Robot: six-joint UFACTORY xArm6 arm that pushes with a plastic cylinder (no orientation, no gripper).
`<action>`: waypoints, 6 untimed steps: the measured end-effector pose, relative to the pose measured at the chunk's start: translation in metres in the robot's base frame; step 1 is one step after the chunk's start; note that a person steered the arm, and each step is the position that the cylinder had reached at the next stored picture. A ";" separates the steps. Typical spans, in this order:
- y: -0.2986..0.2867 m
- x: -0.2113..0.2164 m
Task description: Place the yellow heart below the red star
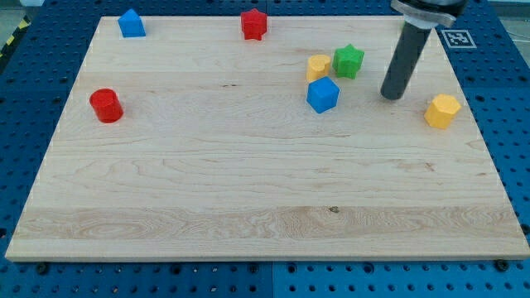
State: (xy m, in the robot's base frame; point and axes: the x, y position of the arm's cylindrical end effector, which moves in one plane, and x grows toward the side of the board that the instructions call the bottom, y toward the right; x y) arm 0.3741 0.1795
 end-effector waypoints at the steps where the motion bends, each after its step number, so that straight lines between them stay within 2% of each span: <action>1: -0.026 -0.008; 4: -0.041 -0.008; 6: -0.074 -0.024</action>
State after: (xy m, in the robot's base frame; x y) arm 0.3496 0.1055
